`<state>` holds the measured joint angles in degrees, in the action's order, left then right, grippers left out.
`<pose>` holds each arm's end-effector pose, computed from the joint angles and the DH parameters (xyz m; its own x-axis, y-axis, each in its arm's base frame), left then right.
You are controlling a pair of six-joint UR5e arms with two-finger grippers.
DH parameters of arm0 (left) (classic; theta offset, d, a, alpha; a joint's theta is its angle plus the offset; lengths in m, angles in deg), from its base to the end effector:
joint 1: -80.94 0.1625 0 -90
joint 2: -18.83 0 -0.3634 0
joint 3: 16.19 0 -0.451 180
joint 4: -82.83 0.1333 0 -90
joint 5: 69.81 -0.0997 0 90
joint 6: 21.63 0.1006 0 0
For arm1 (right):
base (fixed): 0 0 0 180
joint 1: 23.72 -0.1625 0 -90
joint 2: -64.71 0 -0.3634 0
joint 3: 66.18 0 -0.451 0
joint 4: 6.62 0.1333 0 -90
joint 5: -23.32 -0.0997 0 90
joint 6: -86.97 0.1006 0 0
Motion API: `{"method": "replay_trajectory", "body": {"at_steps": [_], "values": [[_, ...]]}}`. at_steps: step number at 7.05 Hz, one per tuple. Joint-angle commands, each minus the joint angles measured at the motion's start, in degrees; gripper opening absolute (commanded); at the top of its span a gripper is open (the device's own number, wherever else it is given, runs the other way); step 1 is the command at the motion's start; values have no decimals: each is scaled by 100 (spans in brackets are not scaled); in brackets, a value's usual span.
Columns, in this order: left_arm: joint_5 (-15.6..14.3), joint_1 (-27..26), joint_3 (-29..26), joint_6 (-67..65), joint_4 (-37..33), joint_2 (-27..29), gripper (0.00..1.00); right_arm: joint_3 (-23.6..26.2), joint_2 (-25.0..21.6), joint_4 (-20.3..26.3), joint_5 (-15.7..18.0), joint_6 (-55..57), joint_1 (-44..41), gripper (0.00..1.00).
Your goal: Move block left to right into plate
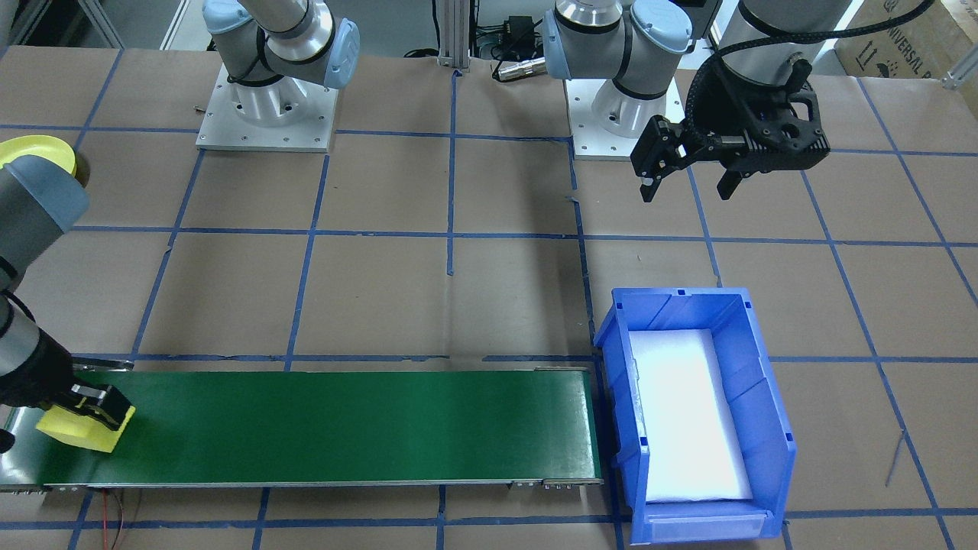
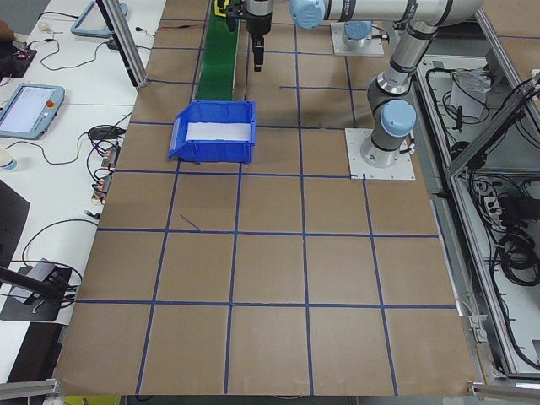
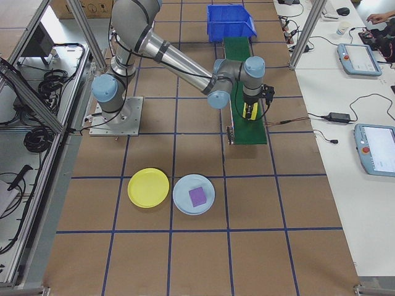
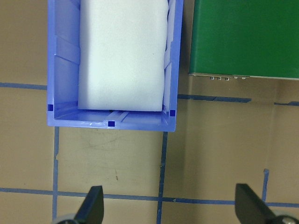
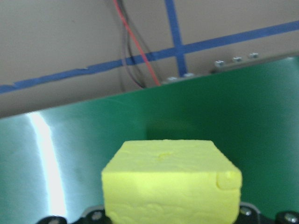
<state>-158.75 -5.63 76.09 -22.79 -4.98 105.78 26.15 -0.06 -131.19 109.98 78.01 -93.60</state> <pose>-0.1028 -0.5435 0.4361 -0.9967 -0.0790 0.0195 -0.0799 0.9955 -0.0513 -0.0984 -0.6732 0.1951 -0.9815 0.1875 -0.0381 0.1909 0.9730 -0.1296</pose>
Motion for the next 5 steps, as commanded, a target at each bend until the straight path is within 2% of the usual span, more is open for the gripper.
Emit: {"method": "replay_trajectory", "body": {"at_steps": [1,2,3,5], "values": [[0,0,0,2,1,-3,100,510,-778,720,150,-1459,1293,27],[0,0,0,-7,1,-3,100,879,-1357,1029,176,-2538,2102,28],[0,0,0,-16,1,-3,100,1118,-1693,1136,185,-3472,2771,28],[0,0,0,-24,10,-3,100,1496,-1802,1007,220,-4419,4029,28]]}}
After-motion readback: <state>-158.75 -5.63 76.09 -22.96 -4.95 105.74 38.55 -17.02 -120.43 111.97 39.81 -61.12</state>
